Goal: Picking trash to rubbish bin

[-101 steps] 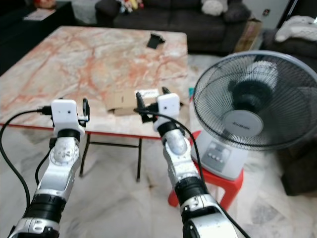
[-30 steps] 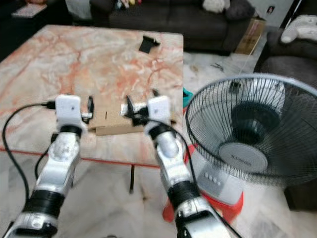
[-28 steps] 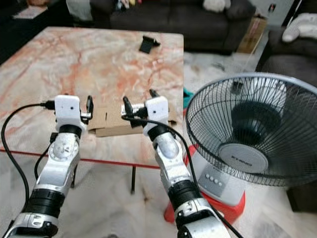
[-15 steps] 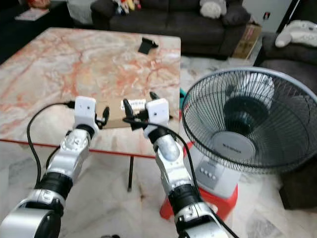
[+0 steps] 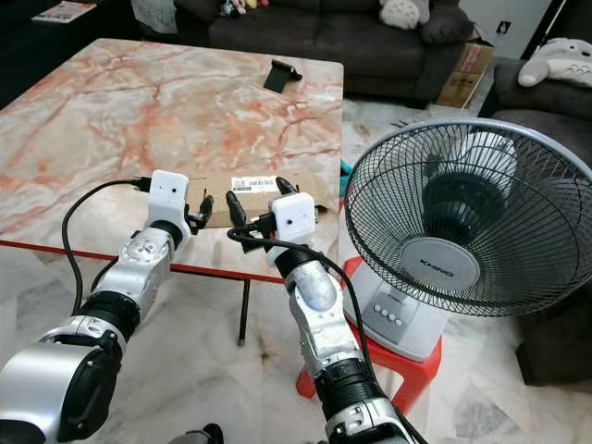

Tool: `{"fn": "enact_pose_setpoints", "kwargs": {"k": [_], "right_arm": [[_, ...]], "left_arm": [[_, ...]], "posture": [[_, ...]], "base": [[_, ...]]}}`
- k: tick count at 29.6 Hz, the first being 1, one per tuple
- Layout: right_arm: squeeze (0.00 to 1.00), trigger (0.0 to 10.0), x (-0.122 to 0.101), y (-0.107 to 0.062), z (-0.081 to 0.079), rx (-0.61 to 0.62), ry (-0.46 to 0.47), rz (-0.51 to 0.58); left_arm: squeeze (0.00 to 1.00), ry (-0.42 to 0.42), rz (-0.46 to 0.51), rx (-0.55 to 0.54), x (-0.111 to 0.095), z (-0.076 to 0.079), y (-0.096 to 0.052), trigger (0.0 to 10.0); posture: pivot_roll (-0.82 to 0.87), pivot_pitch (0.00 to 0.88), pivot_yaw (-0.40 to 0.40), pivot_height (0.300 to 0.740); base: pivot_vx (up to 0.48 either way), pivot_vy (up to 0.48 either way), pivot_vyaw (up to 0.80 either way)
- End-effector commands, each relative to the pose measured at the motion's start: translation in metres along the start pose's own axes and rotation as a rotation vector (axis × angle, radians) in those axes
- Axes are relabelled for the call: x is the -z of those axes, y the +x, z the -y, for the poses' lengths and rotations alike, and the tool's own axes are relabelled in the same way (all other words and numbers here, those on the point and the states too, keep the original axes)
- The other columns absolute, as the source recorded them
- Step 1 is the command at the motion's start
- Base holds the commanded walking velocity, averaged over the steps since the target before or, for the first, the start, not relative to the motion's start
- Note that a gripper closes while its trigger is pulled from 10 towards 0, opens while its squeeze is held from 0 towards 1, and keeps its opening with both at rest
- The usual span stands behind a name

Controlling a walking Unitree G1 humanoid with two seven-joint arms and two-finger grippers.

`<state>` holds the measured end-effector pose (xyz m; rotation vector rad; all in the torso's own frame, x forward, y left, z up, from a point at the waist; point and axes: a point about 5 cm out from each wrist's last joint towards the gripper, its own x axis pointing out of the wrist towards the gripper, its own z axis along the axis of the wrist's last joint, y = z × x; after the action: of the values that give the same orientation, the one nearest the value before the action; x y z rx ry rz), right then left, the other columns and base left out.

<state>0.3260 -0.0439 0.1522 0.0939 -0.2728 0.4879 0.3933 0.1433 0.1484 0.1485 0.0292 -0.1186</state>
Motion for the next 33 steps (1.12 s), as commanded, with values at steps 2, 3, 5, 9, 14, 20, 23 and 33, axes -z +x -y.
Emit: {"fn": "enact_pose_setpoints", "kwargs": {"k": [2, 3, 5, 9, 14, 20, 23, 33], "right_arm": [[0.0, 10.0, -0.003, -0.004, -0.003, 0.0, 0.013, 0.001], [0.0, 10.0, -0.005, -0.006, -0.004, 0.004, 0.021, 0.006], [0.0, 10.0, -0.01, -0.006, -0.006, 0.006, 0.031, 0.024], [0.0, 10.0, -0.02, -0.008, -0.009, -0.003, 0.054, 0.053], [0.0, 10.0, -0.039, -0.006, -0.013, -0.011, 0.08, 0.108], [0.0, 10.0, -0.044, -0.007, -0.016, -0.029, 0.082, 0.104], [0.0, 10.0, -0.041, -0.008, -0.015, -0.023, 0.087, 0.083], [0.0, 10.0, -0.037, -0.004, -0.018, -0.031, 0.099, 0.064]], "left_arm": [[0.0, 0.009, 0.021, 0.004, -0.01, -0.001, 0.005, 10.0], [0.0, 0.02, 0.022, 0.01, -0.011, 0.0, 0.005, 10.0], [0.0, 0.027, 0.021, 0.009, -0.013, 0.0, 0.006, 10.0], [0.0, 0.043, 0.037, 0.007, -0.016, 0.001, 0.007, 10.0], [0.0, 0.06, 0.022, 0.033, -0.018, 0.004, 0.009, 10.0], [0.0, 0.082, -0.082, 0.027, -0.003, 0.005, 0.007, 10.0], [0.0, 0.076, -0.156, 0.063, 0.018, 0.009, 0.0, 10.0], [0.0, 0.048, -0.15, 0.053, 0.042, -0.002, -0.029, 10.0]], "posture": [[-0.01, 0.197, -0.053, 0.74], [-0.02, 0.205, -0.052, 0.74], [-0.02, 0.218, -0.052, 0.74], [-0.03, 0.233, -0.052, 0.74], [-0.06, 0.266, -0.06, 0.74], [-0.06, 0.275, -0.064, 0.74], [-0.04, 0.271, -0.057, 0.74], [0.02, 0.252, -0.041, 0.74]], "base": [[0.0, 0.0, 0.0], [0.0, 0.0, 0.0], [0.0, 0.0, 0.0], [0.0, 0.0, 0.0], [0.0, 0.0, 0.0], [0.0, 0.0, 0.0], [0.0, 0.0, 0.0], [0.0, 0.0, 0.0]]}}
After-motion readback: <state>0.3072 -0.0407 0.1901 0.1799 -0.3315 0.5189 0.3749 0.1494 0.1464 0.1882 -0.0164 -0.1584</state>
